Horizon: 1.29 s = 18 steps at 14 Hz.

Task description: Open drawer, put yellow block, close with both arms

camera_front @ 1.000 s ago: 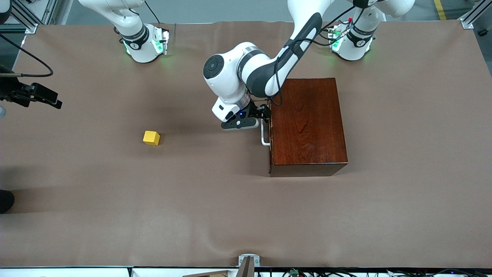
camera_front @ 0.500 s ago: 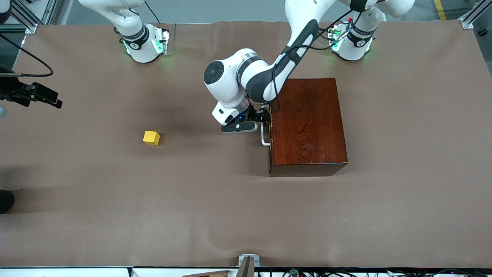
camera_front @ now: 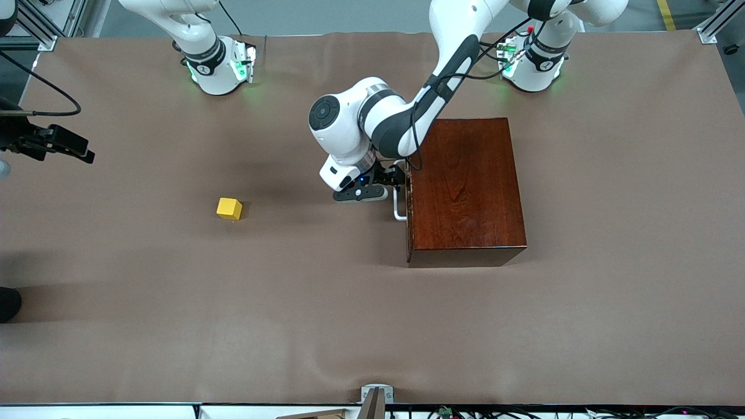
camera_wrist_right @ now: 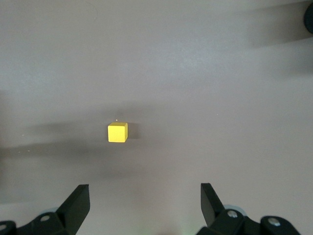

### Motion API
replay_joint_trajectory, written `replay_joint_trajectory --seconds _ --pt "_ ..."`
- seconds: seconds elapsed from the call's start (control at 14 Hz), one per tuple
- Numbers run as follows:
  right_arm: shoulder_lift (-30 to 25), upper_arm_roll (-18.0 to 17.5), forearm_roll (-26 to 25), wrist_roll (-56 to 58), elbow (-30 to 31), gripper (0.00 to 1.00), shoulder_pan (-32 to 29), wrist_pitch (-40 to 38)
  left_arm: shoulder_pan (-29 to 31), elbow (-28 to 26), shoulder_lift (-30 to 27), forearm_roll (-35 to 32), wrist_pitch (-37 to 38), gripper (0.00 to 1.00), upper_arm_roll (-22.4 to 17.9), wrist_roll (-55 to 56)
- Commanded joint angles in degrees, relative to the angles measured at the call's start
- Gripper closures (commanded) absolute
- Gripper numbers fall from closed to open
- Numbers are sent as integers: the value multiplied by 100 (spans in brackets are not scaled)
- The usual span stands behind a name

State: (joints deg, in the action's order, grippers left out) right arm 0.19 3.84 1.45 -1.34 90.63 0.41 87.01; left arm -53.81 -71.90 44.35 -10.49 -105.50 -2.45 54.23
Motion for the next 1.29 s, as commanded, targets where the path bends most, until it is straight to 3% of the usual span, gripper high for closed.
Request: replay_joint_trajectory --seconds 0.0,0.71,1.21 --pt "7 -24 -14 38 -89 0 -32 -88 -16 203 118 249 -286 0 -19 105" --pt "16 -24 -22 38 -63 0 -32 -88 -16 212 214 803 -1341 0 -1 105" --pt "16 -24 -14 38 -54 0 -32 -88 -16 220 197 1004 -1588 0 25 97"
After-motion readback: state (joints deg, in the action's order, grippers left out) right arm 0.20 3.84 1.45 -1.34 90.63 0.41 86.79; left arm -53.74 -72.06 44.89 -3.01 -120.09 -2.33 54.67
